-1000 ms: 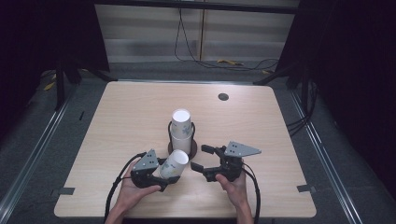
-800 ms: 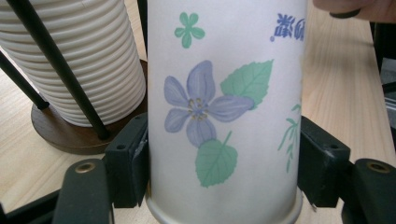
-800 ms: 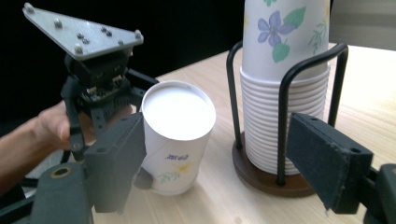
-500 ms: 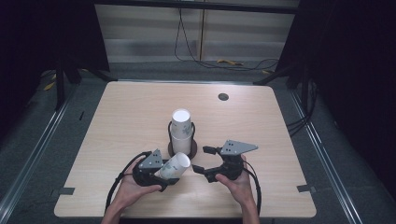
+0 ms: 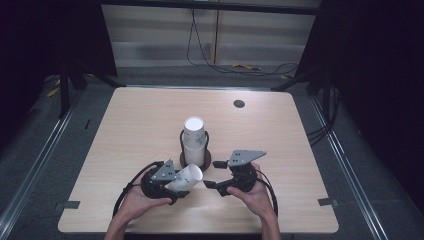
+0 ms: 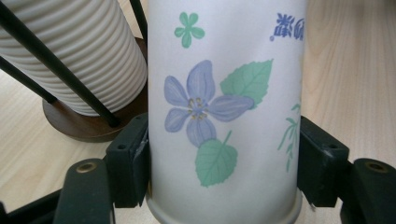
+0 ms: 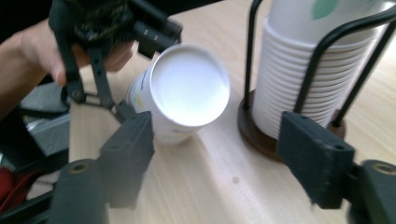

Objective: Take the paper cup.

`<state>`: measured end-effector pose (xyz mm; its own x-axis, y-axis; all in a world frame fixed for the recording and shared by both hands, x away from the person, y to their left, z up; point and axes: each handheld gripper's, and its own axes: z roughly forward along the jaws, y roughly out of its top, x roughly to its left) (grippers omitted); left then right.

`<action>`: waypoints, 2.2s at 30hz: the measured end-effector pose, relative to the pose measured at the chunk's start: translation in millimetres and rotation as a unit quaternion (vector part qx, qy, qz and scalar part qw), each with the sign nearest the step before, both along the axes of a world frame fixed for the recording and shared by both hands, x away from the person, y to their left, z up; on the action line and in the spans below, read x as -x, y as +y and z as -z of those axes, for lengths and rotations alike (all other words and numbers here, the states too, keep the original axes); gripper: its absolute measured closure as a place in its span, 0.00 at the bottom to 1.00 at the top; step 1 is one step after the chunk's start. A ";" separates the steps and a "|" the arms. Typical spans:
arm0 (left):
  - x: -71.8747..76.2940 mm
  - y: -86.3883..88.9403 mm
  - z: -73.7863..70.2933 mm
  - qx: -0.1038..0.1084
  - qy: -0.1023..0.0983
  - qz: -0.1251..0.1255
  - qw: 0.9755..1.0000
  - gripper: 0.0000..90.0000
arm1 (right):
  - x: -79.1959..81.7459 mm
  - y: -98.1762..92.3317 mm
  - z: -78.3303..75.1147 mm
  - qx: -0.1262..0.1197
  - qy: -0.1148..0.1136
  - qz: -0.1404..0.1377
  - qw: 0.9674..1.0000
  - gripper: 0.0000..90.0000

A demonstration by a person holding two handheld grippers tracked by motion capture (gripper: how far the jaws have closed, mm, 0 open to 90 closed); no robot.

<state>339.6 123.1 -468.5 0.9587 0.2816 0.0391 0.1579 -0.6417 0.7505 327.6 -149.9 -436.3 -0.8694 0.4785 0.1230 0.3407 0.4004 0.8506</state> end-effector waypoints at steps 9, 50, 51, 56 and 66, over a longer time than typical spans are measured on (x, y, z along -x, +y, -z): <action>-4.4 -1.8 -6.3 -0.029 0.002 0.020 0.999 0.35 | -4.2 6.3 -0.7 0.054 0.020 -0.022 0.998 0.29; -5.4 -24.5 -15.5 -0.126 -0.012 0.056 0.990 0.35 | -31.8 27.1 3.1 0.183 0.105 -0.084 0.974 0.22; -5.1 -24.9 -16.4 -0.135 -0.012 0.056 0.989 0.35 | -32.7 27.1 5.5 0.187 0.113 -0.087 0.972 0.21; -3.9 -26.5 -16.5 -0.142 -0.014 0.064 0.988 0.35 | -33.6 27.3 8.3 0.192 0.121 -0.094 0.969 0.21; -4.1 -31.4 -15.7 -0.161 -0.015 0.072 0.984 0.35 | -36.7 31.4 8.1 0.209 0.136 -0.102 0.963 0.22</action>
<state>343.7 91.7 -452.8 0.9847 0.1120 0.1338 0.0289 -0.8609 0.5080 364.3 -118.5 -444.4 -0.9134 0.3584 0.1931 0.4062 0.7705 0.4913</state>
